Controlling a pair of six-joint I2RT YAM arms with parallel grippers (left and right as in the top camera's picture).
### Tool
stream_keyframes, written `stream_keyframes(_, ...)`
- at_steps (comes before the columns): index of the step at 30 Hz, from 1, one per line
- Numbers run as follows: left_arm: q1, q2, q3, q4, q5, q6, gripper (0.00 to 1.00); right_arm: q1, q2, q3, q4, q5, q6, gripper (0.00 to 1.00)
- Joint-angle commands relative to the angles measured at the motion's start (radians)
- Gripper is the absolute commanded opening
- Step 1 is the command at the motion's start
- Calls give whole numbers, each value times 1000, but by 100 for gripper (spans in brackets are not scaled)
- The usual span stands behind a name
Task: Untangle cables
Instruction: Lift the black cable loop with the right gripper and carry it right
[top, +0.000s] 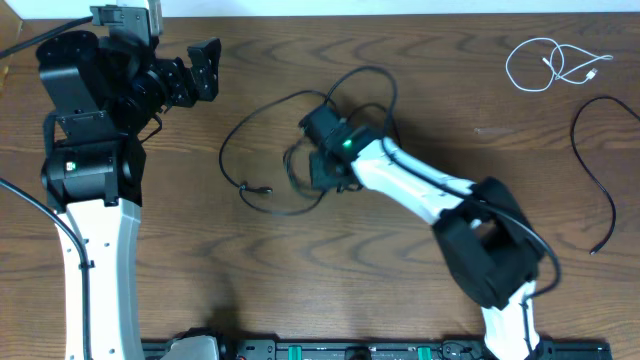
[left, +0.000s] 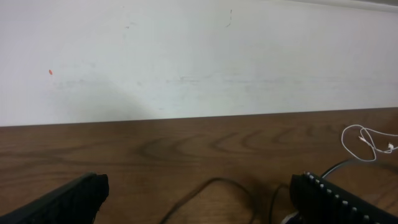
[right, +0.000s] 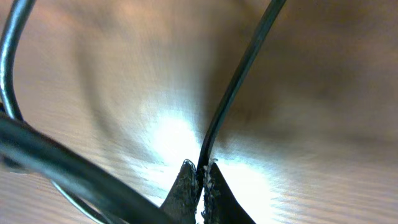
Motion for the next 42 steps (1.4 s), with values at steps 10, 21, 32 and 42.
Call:
stream_keyframes(10, 4, -11, 31, -3, 16, 18, 98, -202, -360, 98, 18, -19, -108, 2)
stream_keyframes(21, 4, -11, 31, -6, 16, 17, 98, -245, -488, 302, 16, -18, -224, 2)
stream_keyframes(32, 4, -11, 31, -6, 16, 17, 98, -314, -487, 584, -125, 140, -338, 1)
stream_keyframes(42, 4, -11, 31, -11, 16, 17, 98, -389, -484, 808, -244, 215, -427, 1)
